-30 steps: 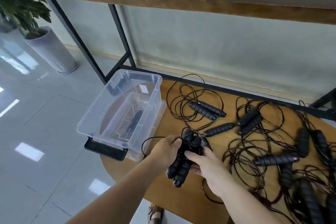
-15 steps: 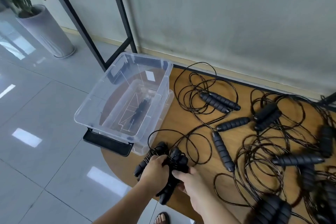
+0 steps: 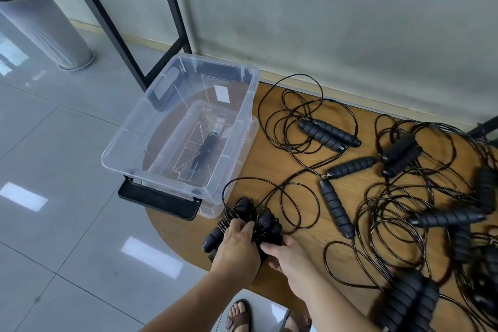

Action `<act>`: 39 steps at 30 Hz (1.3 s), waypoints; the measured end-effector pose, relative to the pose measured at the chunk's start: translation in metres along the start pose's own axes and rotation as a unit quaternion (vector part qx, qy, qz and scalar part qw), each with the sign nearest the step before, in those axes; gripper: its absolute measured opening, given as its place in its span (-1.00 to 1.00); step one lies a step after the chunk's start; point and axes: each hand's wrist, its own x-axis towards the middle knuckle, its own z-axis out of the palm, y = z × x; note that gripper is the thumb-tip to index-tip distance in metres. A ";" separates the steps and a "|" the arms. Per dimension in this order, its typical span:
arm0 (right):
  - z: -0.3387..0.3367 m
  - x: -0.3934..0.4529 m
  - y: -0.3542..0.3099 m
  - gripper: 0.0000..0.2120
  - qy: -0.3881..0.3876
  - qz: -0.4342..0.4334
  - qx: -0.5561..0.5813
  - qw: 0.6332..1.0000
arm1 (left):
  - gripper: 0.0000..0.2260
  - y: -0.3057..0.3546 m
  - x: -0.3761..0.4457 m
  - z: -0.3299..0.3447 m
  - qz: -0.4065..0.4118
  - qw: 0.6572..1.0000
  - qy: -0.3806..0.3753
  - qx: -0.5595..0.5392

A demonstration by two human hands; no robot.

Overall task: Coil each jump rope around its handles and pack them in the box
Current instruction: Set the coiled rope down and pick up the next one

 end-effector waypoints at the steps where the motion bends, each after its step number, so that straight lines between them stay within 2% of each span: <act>1: -0.002 -0.001 0.001 -0.67 0.000 0.000 -0.002 1.000 | -0.56 0.000 -0.001 0.002 0.003 1.000 -0.004 0.004; 4: -0.004 -0.002 0.004 -0.65 0.016 -0.015 -0.016 1.000 | -0.54 0.000 -0.003 0.007 0.012 1.000 -0.012 0.011; 11: 0.001 0.004 0.007 -0.28 0.078 -0.043 -0.116 0.989 | -0.53 0.001 -0.001 0.010 0.019 1.000 0.013 0.011; 22: -0.018 -0.006 -0.009 -0.34 0.090 -0.052 -0.125 0.987 | -0.56 0.019 -0.005 0.012 0.042 0.996 0.062 0.040; 26: -0.041 -0.019 -0.024 -0.47 0.118 -0.064 -0.144 0.980 | -0.66 0.039 -0.008 0.013 0.084 0.995 0.057 -0.012; 30: -0.075 -0.033 -0.043 -0.55 0.152 -0.077 -0.171 0.971 | -0.78 0.069 -0.006 0.014 0.066 0.991 -0.001 -0.116; 34: -0.118 -0.041 -0.077 -0.67 0.187 -0.127 -0.260 0.939 | -0.78 0.104 0.007 0.020 -0.009 0.976 -0.042 -0.214; 37: -0.147 -0.030 -0.111 -0.70 0.205 -0.170 -0.358 0.895 | -0.84 0.129 0.028 0.032 -0.059 0.969 -0.054 -0.234; 39: -0.159 -0.013 -0.135 -0.68 0.218 -0.203 -0.437 0.849 | -0.81 0.146 0.045 0.041 -0.090 0.967 -0.043 -0.233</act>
